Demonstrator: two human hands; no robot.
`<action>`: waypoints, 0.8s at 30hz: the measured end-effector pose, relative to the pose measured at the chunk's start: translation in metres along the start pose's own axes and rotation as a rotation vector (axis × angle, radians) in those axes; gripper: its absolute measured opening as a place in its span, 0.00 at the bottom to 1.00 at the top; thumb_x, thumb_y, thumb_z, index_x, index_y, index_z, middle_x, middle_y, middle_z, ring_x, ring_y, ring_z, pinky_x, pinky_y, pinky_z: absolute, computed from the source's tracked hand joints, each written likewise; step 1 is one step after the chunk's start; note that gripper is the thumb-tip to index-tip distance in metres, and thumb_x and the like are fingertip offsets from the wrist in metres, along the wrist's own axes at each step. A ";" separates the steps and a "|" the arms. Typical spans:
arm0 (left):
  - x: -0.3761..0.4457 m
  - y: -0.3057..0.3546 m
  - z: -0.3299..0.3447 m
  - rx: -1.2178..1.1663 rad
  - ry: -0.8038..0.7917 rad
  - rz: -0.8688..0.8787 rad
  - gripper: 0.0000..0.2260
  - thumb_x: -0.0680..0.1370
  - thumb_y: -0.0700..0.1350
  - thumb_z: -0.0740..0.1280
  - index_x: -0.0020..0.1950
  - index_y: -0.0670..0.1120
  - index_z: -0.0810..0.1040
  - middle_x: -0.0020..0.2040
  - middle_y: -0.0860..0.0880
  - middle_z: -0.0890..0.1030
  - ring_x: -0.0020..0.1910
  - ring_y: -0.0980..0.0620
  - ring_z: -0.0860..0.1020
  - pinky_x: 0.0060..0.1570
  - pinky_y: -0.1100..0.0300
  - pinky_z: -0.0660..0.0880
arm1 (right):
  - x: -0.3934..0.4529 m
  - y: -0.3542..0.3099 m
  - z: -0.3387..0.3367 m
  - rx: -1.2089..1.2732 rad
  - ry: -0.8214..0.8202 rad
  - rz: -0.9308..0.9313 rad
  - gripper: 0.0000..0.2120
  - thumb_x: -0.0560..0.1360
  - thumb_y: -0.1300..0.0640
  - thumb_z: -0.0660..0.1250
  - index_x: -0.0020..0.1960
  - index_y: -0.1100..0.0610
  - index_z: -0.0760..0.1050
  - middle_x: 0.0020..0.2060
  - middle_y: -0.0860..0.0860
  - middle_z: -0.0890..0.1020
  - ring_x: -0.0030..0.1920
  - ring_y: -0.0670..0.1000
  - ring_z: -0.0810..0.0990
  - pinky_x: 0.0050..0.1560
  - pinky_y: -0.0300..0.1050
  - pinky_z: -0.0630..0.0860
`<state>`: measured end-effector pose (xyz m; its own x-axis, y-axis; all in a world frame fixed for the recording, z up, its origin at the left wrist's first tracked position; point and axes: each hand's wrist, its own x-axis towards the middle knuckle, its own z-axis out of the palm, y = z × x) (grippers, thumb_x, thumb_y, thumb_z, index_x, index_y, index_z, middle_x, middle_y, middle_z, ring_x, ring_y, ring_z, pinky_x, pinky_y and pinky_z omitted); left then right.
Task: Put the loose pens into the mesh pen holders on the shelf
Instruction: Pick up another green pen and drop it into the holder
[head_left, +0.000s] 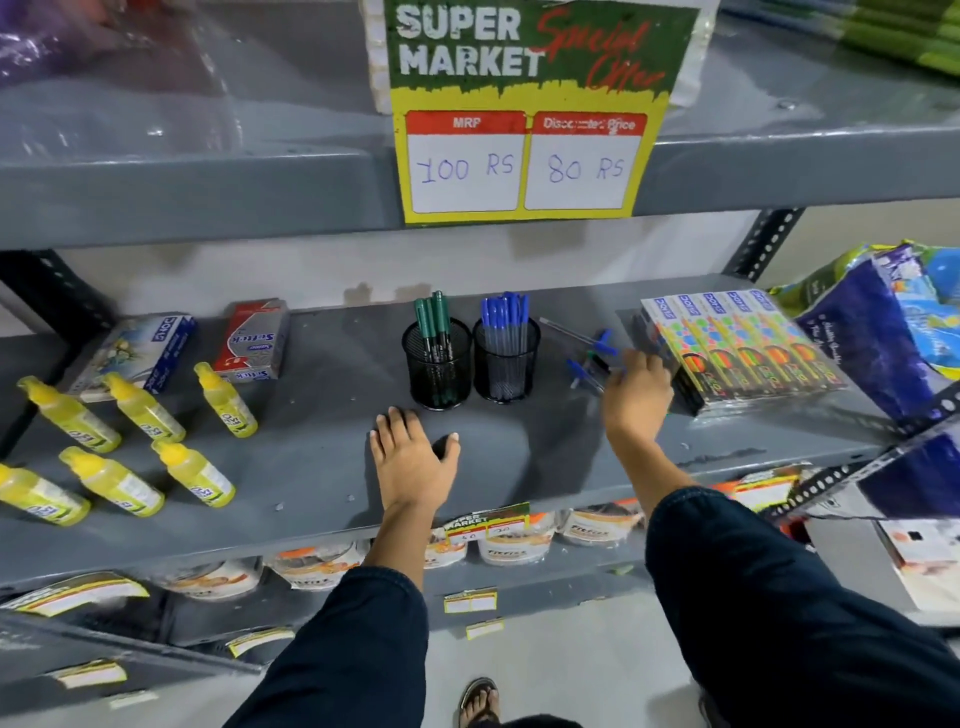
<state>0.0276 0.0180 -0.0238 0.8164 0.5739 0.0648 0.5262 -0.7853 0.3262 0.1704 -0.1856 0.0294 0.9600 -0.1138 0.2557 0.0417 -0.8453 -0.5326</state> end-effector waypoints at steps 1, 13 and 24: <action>0.000 0.000 0.000 -0.002 0.001 0.001 0.33 0.77 0.58 0.56 0.72 0.37 0.57 0.74 0.37 0.60 0.74 0.39 0.55 0.74 0.46 0.47 | -0.005 0.014 -0.002 -0.070 -0.026 0.023 0.14 0.75 0.64 0.59 0.59 0.65 0.72 0.57 0.64 0.76 0.57 0.65 0.72 0.54 0.57 0.70; 0.000 -0.002 0.003 -0.003 -0.006 -0.005 0.33 0.77 0.59 0.57 0.72 0.37 0.58 0.74 0.37 0.60 0.74 0.38 0.56 0.74 0.46 0.48 | -0.020 0.055 -0.013 -0.185 -0.130 0.142 0.15 0.76 0.68 0.55 0.62 0.65 0.69 0.60 0.64 0.75 0.60 0.64 0.71 0.60 0.58 0.69; 0.000 -0.001 0.001 -0.014 0.001 -0.002 0.32 0.77 0.59 0.56 0.72 0.38 0.57 0.74 0.38 0.60 0.74 0.39 0.55 0.74 0.47 0.48 | -0.005 0.034 -0.025 0.192 0.060 0.091 0.15 0.77 0.67 0.57 0.62 0.62 0.71 0.61 0.62 0.73 0.55 0.63 0.76 0.56 0.56 0.73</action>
<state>0.0267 0.0186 -0.0254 0.8153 0.5754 0.0651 0.5240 -0.7810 0.3398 0.1598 -0.2267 0.0307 0.9444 -0.2203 0.2440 0.0132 -0.7162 -0.6978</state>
